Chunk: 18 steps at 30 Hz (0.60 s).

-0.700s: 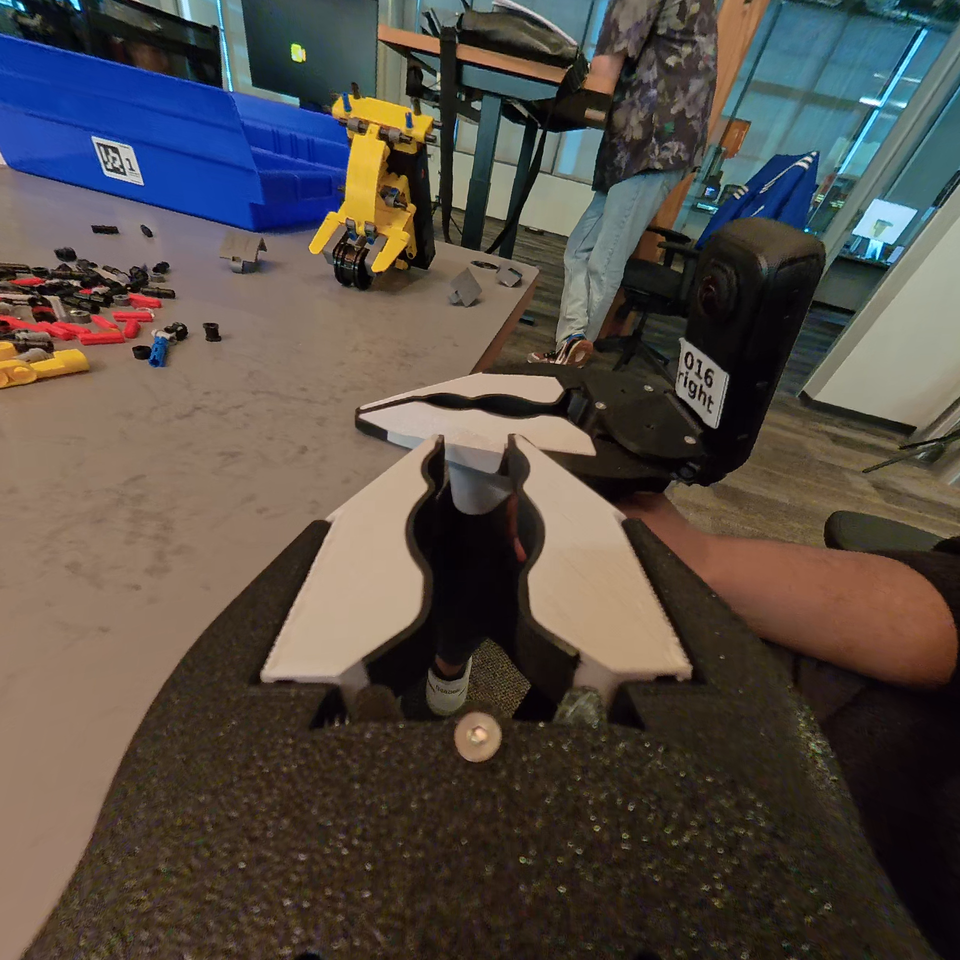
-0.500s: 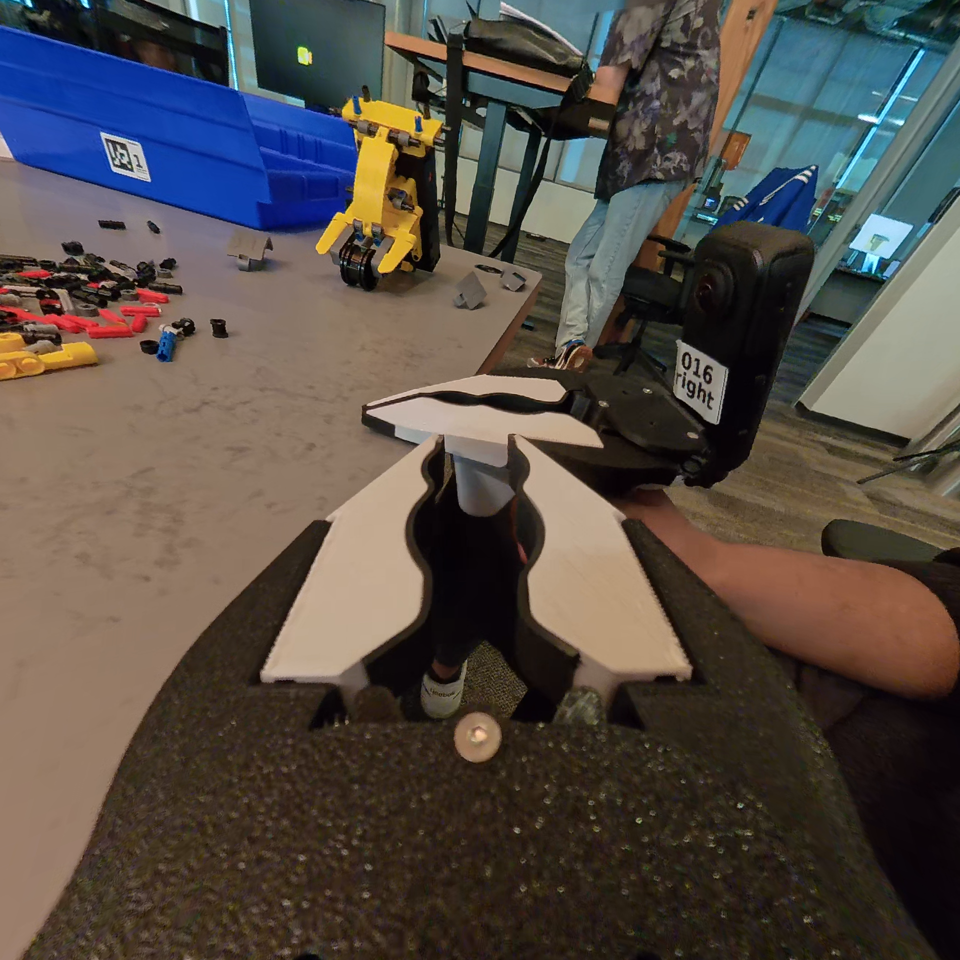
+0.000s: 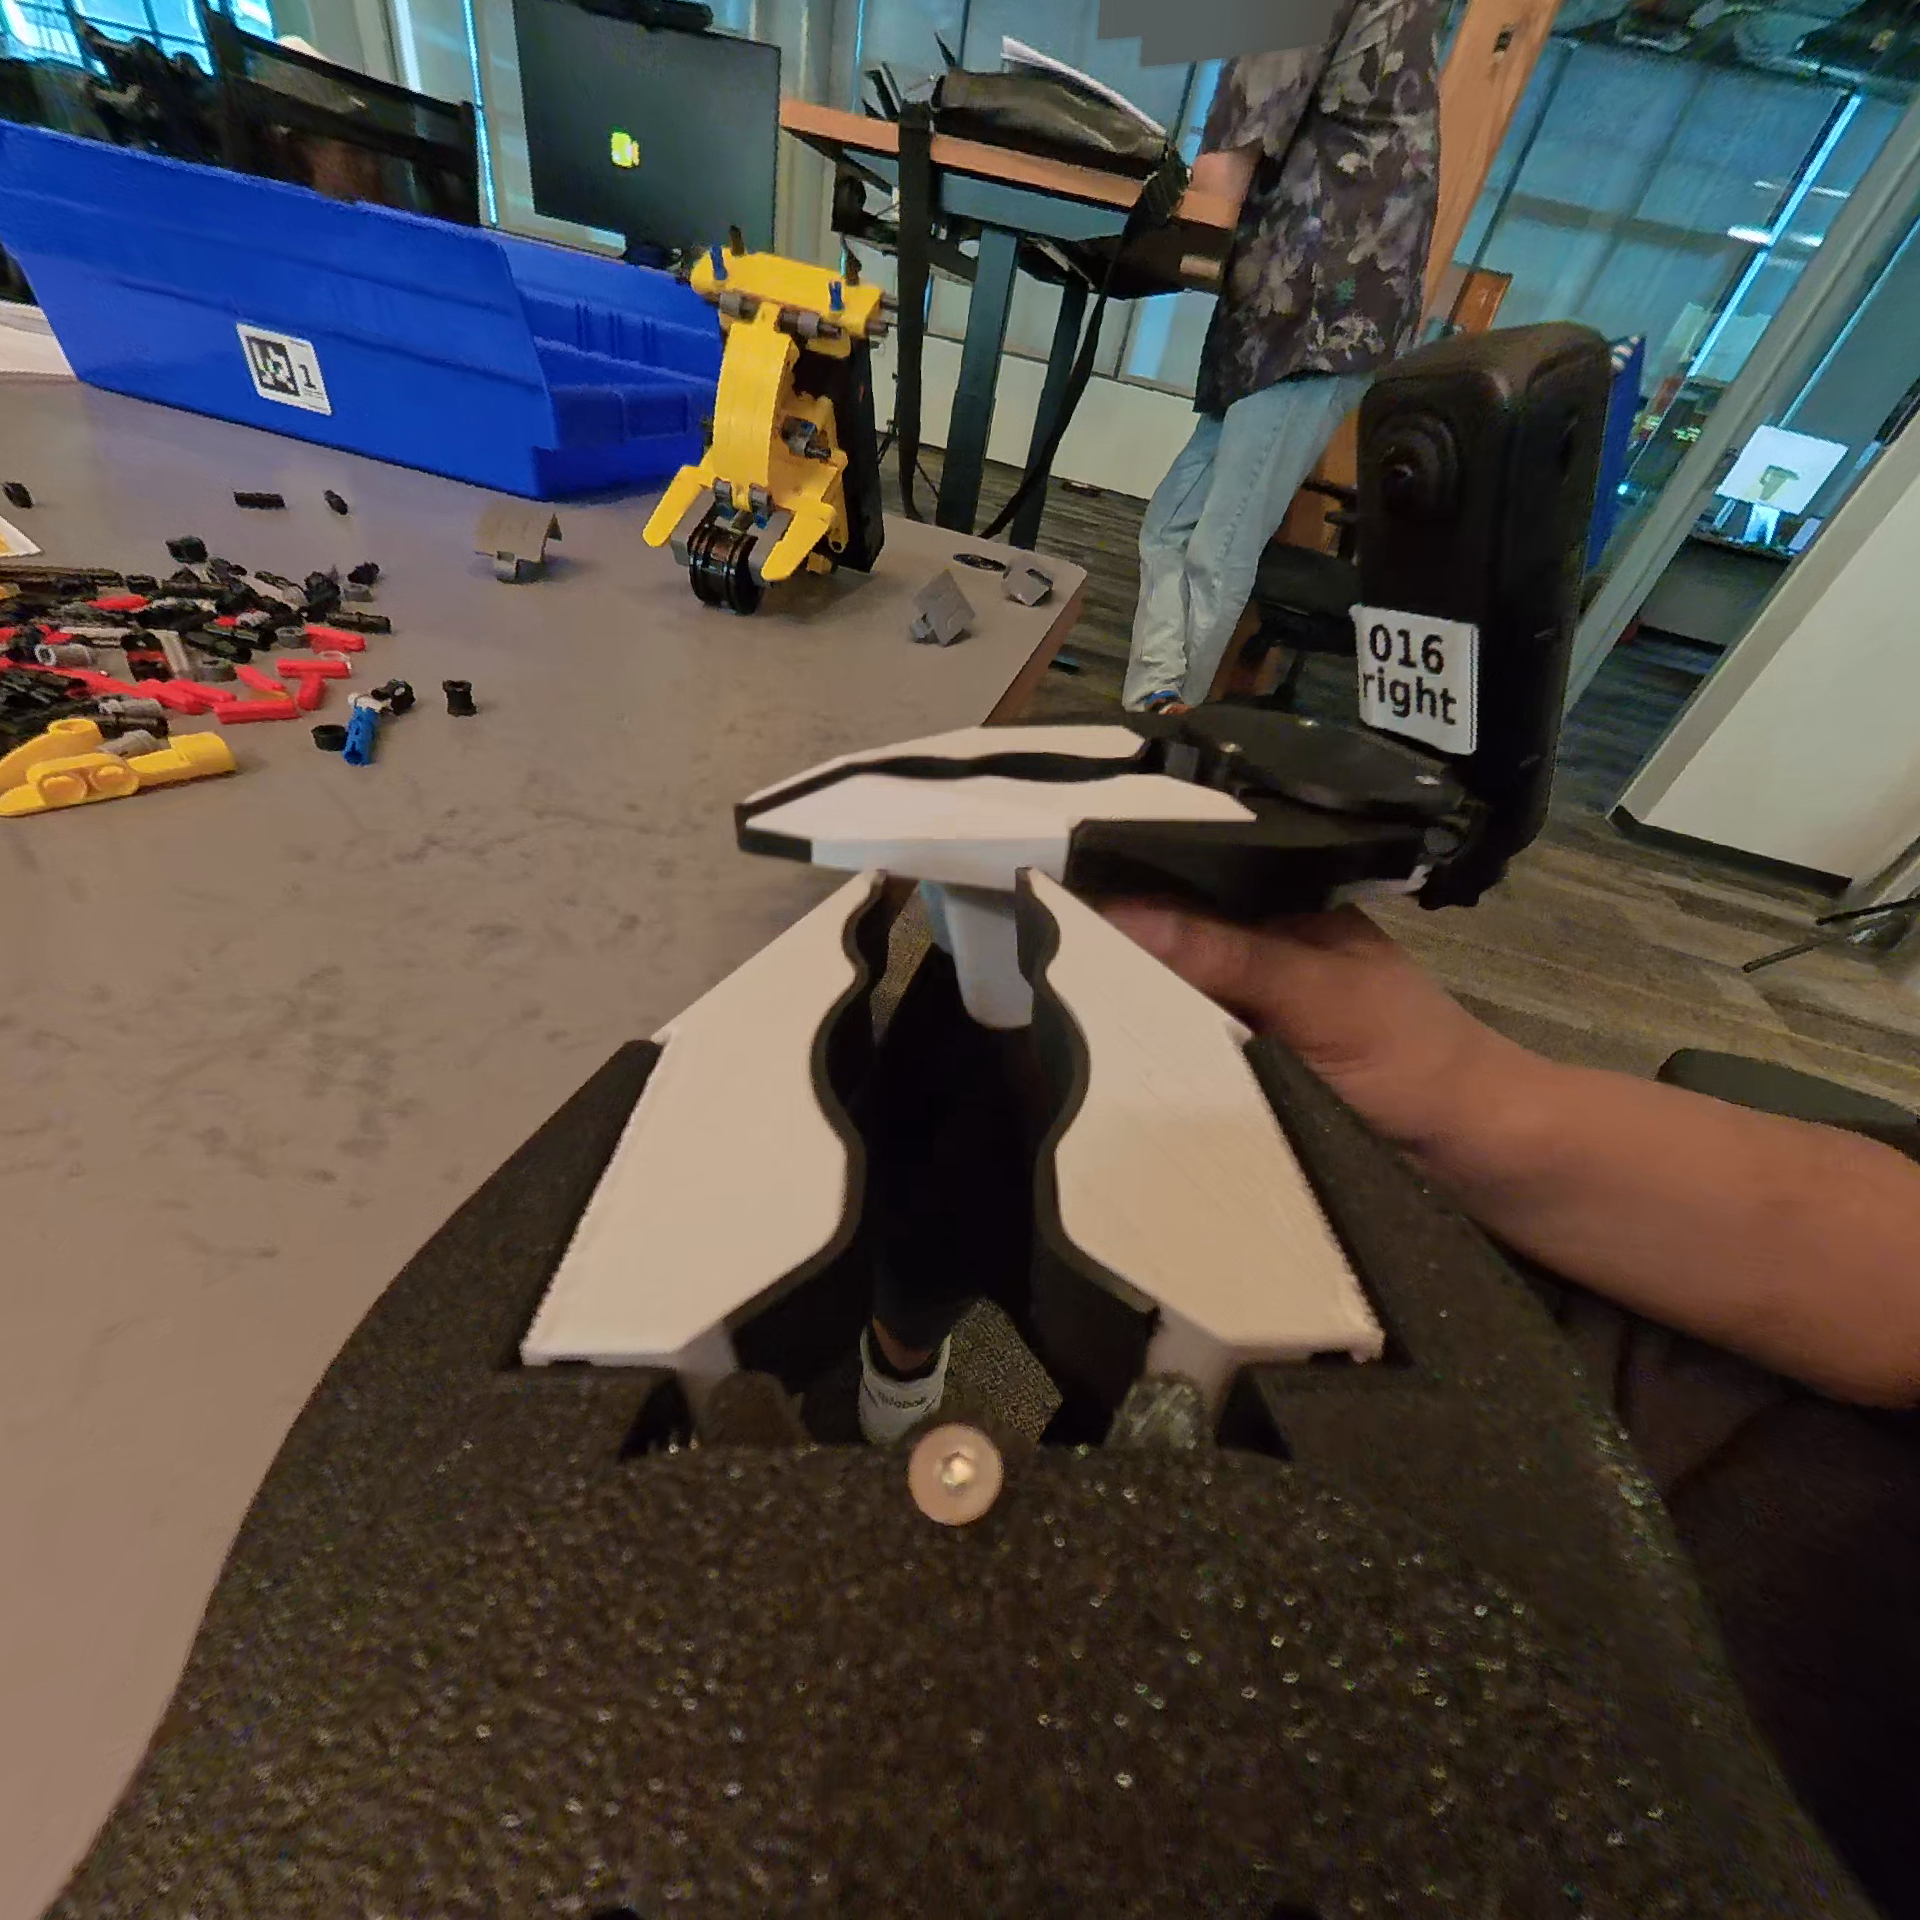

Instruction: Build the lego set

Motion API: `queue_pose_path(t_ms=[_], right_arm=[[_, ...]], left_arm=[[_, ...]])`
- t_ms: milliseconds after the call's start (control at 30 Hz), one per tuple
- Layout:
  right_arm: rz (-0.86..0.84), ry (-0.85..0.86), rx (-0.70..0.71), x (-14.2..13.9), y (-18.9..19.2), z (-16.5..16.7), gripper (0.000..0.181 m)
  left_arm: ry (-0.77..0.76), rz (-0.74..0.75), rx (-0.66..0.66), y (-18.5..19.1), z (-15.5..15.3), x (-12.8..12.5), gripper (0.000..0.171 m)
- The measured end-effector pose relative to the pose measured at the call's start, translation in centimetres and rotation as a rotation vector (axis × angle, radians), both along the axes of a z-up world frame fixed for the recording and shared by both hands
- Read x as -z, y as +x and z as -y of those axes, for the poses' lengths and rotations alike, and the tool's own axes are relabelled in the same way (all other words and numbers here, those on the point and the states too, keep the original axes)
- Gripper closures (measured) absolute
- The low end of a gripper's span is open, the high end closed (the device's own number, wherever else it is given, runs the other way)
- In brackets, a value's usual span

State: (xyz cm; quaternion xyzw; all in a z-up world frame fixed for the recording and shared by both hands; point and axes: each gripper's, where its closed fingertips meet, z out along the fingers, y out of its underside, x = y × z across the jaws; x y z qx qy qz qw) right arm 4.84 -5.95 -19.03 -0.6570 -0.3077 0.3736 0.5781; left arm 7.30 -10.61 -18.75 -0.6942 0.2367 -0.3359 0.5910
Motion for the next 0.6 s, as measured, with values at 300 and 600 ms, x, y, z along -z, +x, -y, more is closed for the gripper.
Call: queue_pose_path(t_ms=[300, 600], right_arm=[[-0.099, 0.154, -0.056, -8.7, -0.8, -1.5, 0.172], [-0.267, 0.077, -0.208, -10.9, -3.3, -9.2, 0.172]], left_arm=[[0.034, -0.033, -0.209, -6.3, -1.0, -5.2, 0.148], [-0.18, -0.253, -0.657, -27.2, -10.6, -8.0, 0.148]])
